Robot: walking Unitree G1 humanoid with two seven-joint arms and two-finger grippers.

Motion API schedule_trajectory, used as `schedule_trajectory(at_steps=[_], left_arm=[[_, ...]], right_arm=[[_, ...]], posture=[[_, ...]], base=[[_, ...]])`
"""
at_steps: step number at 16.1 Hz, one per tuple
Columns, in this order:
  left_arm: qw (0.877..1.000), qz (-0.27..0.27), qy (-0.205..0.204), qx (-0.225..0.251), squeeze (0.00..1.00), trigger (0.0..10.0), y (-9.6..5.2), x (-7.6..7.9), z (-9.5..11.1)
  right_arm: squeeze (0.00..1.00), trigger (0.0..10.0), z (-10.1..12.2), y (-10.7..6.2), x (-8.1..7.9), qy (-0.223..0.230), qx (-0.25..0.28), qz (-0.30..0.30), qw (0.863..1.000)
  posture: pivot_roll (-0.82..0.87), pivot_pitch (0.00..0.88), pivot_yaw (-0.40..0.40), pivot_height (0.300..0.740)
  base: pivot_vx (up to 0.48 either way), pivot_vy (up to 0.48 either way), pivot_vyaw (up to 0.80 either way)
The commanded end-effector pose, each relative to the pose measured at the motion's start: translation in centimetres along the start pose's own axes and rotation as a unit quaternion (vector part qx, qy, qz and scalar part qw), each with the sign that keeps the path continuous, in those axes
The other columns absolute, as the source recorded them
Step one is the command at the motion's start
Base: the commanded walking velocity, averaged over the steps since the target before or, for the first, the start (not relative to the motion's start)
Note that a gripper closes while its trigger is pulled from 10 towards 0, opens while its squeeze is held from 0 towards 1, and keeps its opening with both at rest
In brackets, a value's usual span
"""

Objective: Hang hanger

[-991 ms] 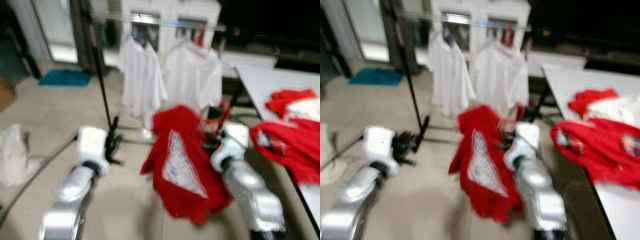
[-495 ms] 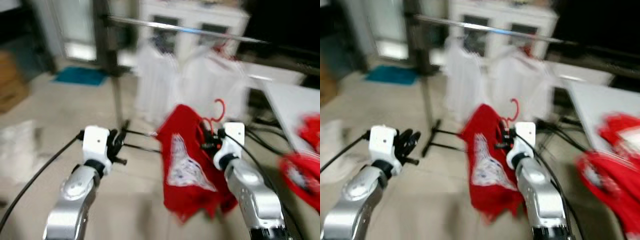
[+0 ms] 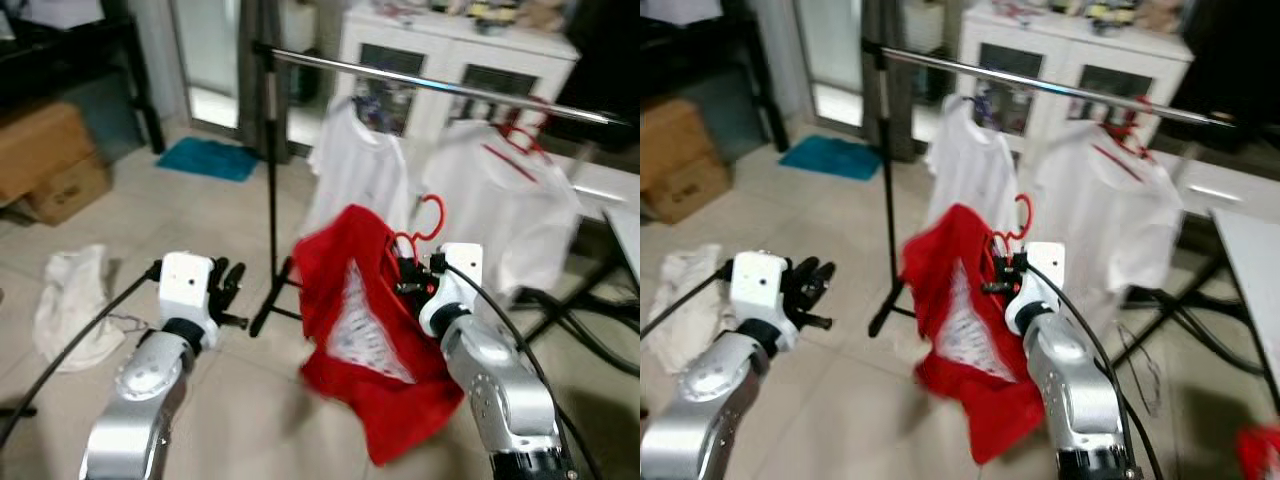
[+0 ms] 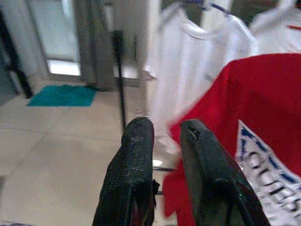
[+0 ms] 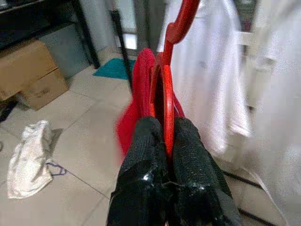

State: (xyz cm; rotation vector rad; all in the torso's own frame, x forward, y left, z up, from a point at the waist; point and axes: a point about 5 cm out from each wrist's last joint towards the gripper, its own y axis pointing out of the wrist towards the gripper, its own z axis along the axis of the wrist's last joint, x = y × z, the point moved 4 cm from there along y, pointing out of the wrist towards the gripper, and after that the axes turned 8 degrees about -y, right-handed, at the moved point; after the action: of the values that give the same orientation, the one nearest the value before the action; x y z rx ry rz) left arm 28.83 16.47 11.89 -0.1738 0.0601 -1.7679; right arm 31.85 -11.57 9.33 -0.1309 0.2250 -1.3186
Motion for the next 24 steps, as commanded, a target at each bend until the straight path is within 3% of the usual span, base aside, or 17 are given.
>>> schedule_trajectory(at_steps=[1, 17, 24], left_arm=[[1.0, 0.008, 0.004, 0.002, 0.0, 10.0, -0.1, -0.5, 0.3], [1.0, -0.005, 0.008, -0.002, 0.0, 10.0, 0.2, -0.1, 0.2], [1.0, -0.009, 0.012, -0.006, 0.0, 10.0, 0.2, 0.0, 0.1]], right_arm=[[0.0, 10.0, 1.1, 0.2, -0.8, -0.002, 0.018, 0.015, 1.0], [0.0, 10.0, 1.7, 0.4, -0.9, -0.014, 0.023, 0.026, 0.999], [0.0, 10.0, 2.4, 0.2, -1.9, -0.022, 0.035, 0.056, 0.998]], posture=[[0.09, 0.0, -0.077, 0.74], [0.08, 0.0, -0.082, 0.74], [0.09, 0.0, -0.085, 0.74]], base=[[0.458, 0.0, 0.0], [0.457, 0.0, 0.0], [0.453, 0.0, 0.0]])
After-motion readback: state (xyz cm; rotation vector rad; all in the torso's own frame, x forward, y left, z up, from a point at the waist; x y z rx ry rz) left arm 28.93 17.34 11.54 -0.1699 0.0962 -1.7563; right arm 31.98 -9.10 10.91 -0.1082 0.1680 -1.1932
